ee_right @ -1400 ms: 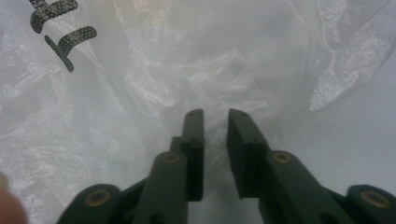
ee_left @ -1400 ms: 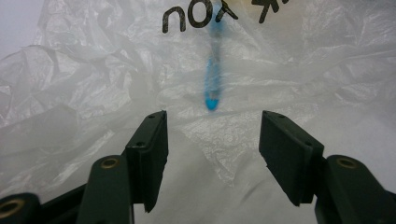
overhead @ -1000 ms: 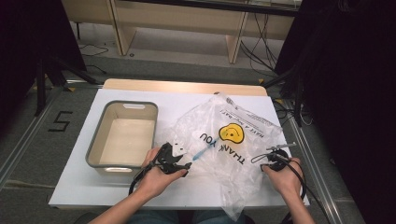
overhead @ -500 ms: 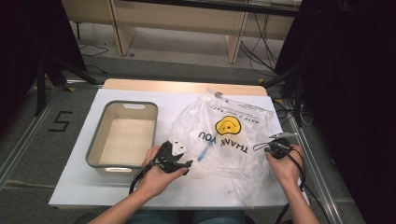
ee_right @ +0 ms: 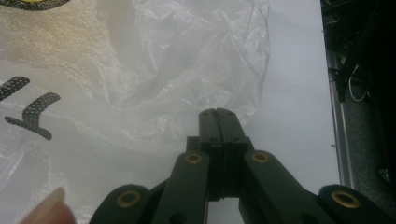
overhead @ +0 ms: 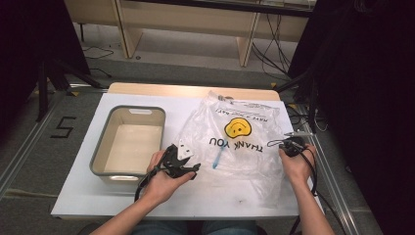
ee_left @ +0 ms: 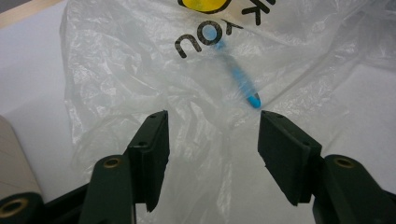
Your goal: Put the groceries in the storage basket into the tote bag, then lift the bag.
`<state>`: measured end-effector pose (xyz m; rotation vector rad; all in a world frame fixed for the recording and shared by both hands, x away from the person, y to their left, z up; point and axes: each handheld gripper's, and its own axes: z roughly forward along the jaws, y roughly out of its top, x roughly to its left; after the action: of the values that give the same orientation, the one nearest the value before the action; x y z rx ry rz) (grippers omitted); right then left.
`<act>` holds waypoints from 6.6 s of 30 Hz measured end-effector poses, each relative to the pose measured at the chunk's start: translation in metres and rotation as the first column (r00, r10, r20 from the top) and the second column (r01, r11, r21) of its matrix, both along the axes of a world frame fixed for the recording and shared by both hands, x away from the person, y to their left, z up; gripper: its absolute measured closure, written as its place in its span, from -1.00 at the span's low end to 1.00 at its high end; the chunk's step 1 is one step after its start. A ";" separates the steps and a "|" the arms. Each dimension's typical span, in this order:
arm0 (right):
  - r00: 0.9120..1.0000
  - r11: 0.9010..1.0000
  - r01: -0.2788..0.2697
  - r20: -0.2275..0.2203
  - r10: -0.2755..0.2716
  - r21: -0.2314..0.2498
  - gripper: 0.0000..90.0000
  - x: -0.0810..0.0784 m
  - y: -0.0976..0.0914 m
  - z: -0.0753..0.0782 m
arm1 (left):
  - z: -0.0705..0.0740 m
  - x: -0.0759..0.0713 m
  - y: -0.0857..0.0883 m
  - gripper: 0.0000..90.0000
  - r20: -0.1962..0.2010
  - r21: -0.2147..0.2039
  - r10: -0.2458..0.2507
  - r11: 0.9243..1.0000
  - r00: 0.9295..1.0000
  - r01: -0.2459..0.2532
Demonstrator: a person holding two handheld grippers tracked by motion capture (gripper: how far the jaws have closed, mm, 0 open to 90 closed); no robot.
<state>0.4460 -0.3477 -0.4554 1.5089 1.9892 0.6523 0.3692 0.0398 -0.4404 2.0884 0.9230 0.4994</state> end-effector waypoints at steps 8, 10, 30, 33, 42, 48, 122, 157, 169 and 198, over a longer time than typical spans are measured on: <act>0.999 1.000 -0.019 0.032 0.018 0.018 0.45 -0.015 0.004 0.013 | -0.006 0.009 0.002 -0.14 -0.003 0.051 0.056 0.997 0.998 -0.056; 0.999 0.999 -0.036 0.037 0.034 0.034 0.35 -0.023 0.004 0.020 | -0.007 0.010 0.002 -0.17 -0.009 0.066 0.051 0.997 0.999 -0.051; 0.899 0.917 -0.363 -0.199 0.391 0.163 0.59 -0.090 0.040 0.010 | -0.024 0.019 -0.001 0.85 -0.147 0.177 0.059 0.984 0.987 -0.032; 0.889 0.916 -0.372 -0.225 0.399 0.152 0.73 -0.090 0.040 0.007 | -0.024 0.019 -0.001 0.97 -0.159 0.184 0.055 0.983 0.986 -0.026; 0.892 0.925 -0.371 -0.246 0.379 0.080 0.96 -0.089 0.029 0.007 | -0.022 0.013 -0.001 0.99 -0.155 0.197 0.040 0.980 0.987 -0.009; 0.908 0.936 -0.350 -0.238 0.345 0.022 1.00 -0.086 0.020 0.007 | -0.008 0.004 -0.003 0.48 -0.029 0.126 0.059 0.990 0.998 -0.055; 0.958 0.934 -0.281 0.124 0.259 0.219 -0.09 -0.089 0.016 0.019 | -0.015 -0.009 0.003 -0.27 -0.039 0.045 0.009 0.999 0.999 -0.007; 0.998 0.973 -0.048 0.038 0.040 0.225 -0.12 -0.093 -0.017 0.020 | -0.003 0.004 -0.004 -0.30 -0.005 0.013 0.057 0.998 0.998 -0.057; 0.984 0.982 0.011 -0.176 0.023 0.188 -0.18 -0.090 -0.019 -0.001 | -0.008 0.009 -0.008 -0.26 -0.025 0.036 0.070 0.997 0.997 -0.069; 0.943 0.989 -0.144 -0.299 0.149 0.037 0.70 -0.093 -0.003 -0.005 | -0.028 0.012 -0.017 -0.29 -0.132 0.198 0.050 0.980 0.990 -0.023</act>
<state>0.3530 -0.3506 -0.4600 1.5552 2.3491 0.5209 0.3812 0.0227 -0.4689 2.3109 1.0284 0.4881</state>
